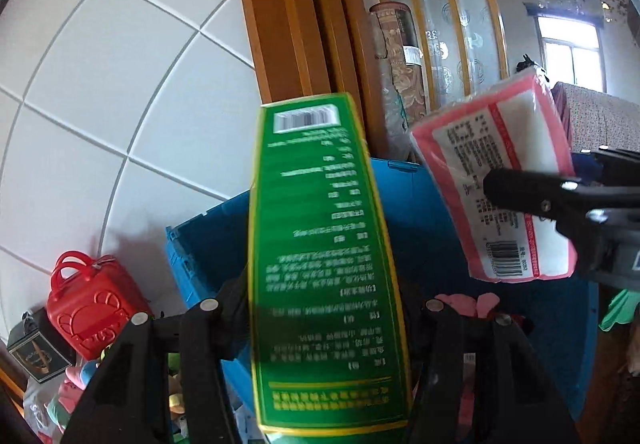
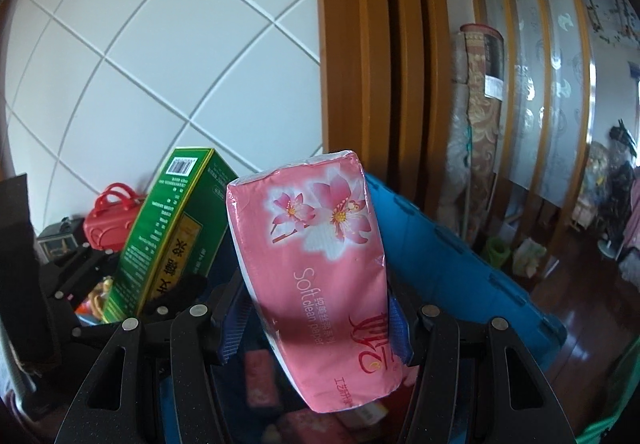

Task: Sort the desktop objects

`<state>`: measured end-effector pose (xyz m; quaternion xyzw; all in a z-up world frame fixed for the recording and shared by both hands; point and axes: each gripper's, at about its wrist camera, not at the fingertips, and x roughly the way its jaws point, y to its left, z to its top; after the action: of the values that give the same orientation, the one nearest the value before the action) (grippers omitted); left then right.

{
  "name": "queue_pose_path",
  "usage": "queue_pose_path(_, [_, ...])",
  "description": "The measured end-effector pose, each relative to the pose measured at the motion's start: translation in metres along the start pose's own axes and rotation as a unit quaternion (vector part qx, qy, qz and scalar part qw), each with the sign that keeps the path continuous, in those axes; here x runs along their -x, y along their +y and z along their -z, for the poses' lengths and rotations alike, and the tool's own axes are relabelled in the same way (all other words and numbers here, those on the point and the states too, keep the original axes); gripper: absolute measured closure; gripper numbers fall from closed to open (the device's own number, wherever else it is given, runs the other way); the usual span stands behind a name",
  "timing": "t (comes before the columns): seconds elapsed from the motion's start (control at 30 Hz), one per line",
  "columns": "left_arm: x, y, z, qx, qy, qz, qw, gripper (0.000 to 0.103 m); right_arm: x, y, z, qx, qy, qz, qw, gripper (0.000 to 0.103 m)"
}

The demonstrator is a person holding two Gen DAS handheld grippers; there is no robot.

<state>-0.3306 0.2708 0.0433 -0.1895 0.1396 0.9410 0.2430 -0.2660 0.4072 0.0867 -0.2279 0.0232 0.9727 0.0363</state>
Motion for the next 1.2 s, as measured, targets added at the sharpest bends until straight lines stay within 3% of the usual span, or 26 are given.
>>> queue_pose_path(0.2, [-0.029, -0.017, -0.026, -0.008, 0.012, -0.019, 0.9997, 0.047, -0.036, -0.026, -0.009, -0.015, 0.019, 0.025, 0.999, 0.039])
queue_pose_path(0.23, [-0.032, -0.016, -0.029, -0.004, 0.015, -0.025, 0.9996, 0.037, -0.038, -0.030, -0.012, -0.028, 0.015, 0.030, 0.999, 0.032])
queue_pose_path(0.27, [-0.034, -0.018, -0.032, -0.003, 0.015, -0.032, 0.9994, 0.023, -0.041, -0.035, -0.015, -0.041, 0.014, 0.032, 0.999, 0.017])
queue_pose_path(0.33, [-0.035, -0.022, -0.035, -0.003, 0.009, -0.037, 0.9993, 0.019, -0.045, -0.045, -0.020, -0.055, 0.014, 0.035, 0.998, 0.010])
queue_pose_path(0.7, [-0.014, -0.015, -0.015, -0.002, 0.009, -0.063, 0.9980, 0.016, -0.020, -0.046, -0.007, -0.049, -0.014, 0.037, 0.998, 0.007])
queue_pose_path(0.9, [0.014, -0.007, 0.001, 0.012, 0.000, -0.081, 0.9966, 0.016, 0.003, -0.029, 0.009, -0.040, -0.032, 0.036, 0.998, 0.002])
queue_pose_path(1.2, [0.058, 0.015, 0.027, 0.042, -0.012, -0.125, 0.9912, 0.016, 0.024, 0.008, 0.022, -0.009, -0.040, 0.002, 0.999, 0.001])
